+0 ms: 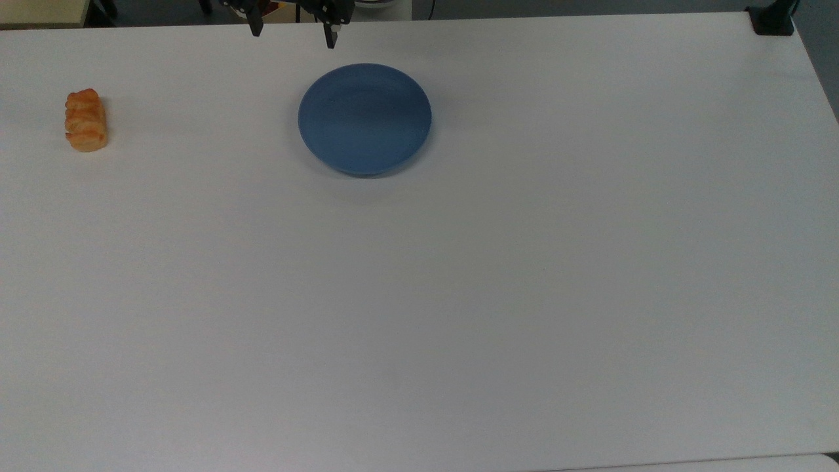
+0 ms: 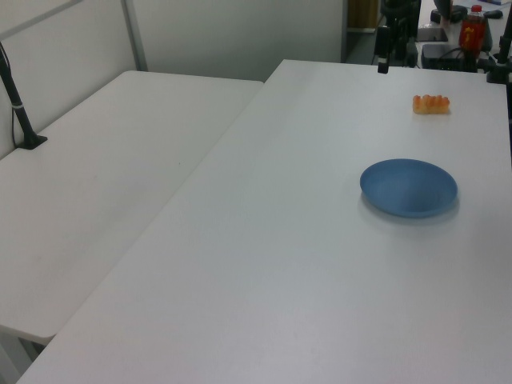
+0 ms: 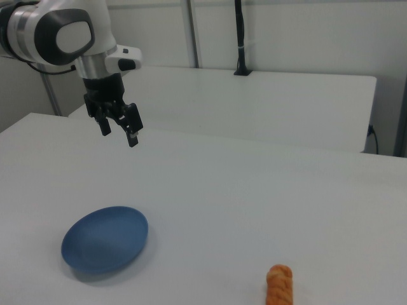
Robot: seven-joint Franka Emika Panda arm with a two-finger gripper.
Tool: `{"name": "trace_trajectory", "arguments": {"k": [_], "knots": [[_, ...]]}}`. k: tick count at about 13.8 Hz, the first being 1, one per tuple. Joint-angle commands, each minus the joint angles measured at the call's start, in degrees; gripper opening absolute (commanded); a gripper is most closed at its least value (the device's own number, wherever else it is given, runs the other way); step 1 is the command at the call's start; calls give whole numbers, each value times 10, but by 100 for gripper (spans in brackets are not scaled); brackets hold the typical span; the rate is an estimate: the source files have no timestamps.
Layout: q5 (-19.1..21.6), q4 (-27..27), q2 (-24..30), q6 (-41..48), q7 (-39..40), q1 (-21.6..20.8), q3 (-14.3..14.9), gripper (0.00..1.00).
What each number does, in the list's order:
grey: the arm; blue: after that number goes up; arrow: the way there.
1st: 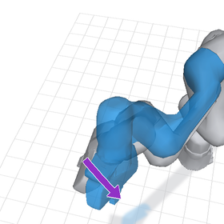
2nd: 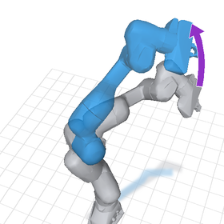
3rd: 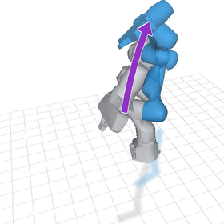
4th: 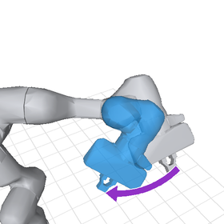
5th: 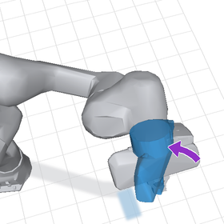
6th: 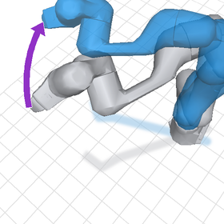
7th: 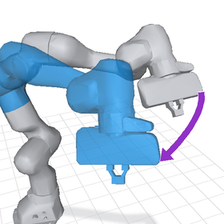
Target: Put the bread on the table
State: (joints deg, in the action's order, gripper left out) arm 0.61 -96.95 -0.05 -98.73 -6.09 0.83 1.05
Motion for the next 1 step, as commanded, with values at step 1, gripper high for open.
{"name": "trace_trajectory", "arguments": {"k": [1], "knots": [[-3,-11,13,13,1,-14,19,100]]}}
